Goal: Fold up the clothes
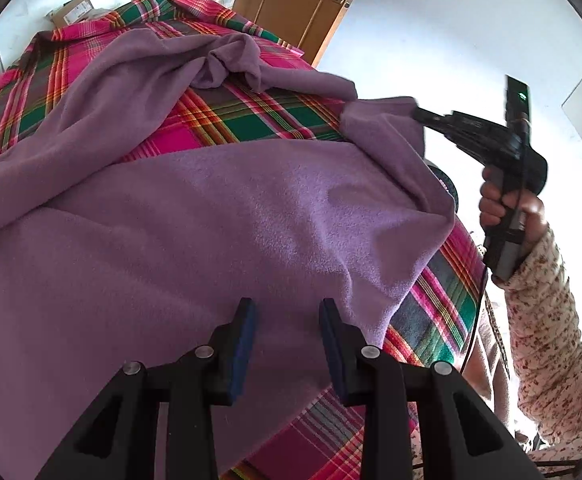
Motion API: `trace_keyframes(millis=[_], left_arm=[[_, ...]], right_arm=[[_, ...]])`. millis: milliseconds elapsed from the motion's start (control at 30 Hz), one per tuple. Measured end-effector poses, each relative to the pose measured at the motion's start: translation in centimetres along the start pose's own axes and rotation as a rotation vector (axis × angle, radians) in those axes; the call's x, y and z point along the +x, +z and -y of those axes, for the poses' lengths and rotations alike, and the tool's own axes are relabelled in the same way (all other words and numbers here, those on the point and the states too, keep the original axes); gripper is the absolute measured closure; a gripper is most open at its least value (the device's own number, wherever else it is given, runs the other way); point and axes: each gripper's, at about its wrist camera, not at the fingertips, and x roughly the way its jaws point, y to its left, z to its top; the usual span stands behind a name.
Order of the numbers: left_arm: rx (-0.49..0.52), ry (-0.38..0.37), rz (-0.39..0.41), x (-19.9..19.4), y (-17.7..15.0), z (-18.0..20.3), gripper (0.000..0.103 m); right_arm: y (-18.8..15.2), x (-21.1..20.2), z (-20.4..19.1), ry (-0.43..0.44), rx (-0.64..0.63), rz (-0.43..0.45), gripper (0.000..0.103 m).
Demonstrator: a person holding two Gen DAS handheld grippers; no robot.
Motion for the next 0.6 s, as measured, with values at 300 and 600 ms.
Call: trace_keyframes(millis=[300, 600], left_arm=[[-0.003, -0.001, 0.006, -0.7, -0.2, 0.0, 0.069], [-0.013, -0.019, 0.005, -0.6, -0.1, -0.1, 0.069]], right_arm=[[-0.1, -4.7, 3.4, -0.114, 0.072, 0.118, 0.1], [-1.9, -6.1, 8.1, -0.199, 0.179, 0.115, 0.1]])
